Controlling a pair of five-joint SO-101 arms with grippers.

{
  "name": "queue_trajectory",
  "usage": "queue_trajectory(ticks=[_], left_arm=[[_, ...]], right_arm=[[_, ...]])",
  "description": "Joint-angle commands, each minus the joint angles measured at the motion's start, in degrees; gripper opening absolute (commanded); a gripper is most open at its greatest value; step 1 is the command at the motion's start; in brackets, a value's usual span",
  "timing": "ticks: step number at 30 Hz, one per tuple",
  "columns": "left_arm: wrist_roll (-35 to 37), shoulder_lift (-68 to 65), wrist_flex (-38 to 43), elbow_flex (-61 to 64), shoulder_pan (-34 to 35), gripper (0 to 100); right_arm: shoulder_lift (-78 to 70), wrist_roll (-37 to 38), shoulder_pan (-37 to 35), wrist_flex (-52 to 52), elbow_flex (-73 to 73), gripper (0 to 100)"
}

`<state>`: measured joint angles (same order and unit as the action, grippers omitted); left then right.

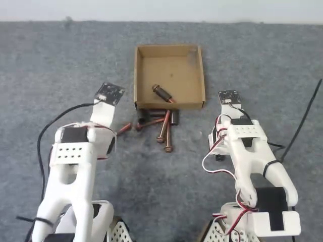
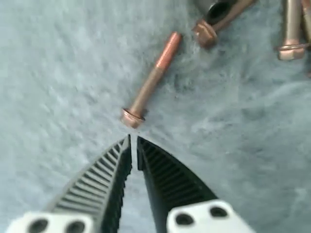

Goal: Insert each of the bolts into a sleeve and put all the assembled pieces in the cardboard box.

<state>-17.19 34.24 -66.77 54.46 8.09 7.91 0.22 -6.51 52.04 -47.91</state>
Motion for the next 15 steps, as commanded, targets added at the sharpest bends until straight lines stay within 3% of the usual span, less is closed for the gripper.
queue_trajectory(ticks=[1, 9, 15], left_arm=[[11.6, 2.4, 0.4, 1.8, -1.1, 1], [30.9, 2.4, 17.1, 13.8, -2.5, 2], [32.4, 2.3, 19.0, 13.7, -2.2, 2]], right_arm=[[3.2, 0.7, 0.8, -0.7, 0.3, 0.9], [3.2, 0.9, 0.8, -0.3, 0.2, 0.9], [3.2, 1.0, 0.8, -0.3, 0.2, 0.9]])
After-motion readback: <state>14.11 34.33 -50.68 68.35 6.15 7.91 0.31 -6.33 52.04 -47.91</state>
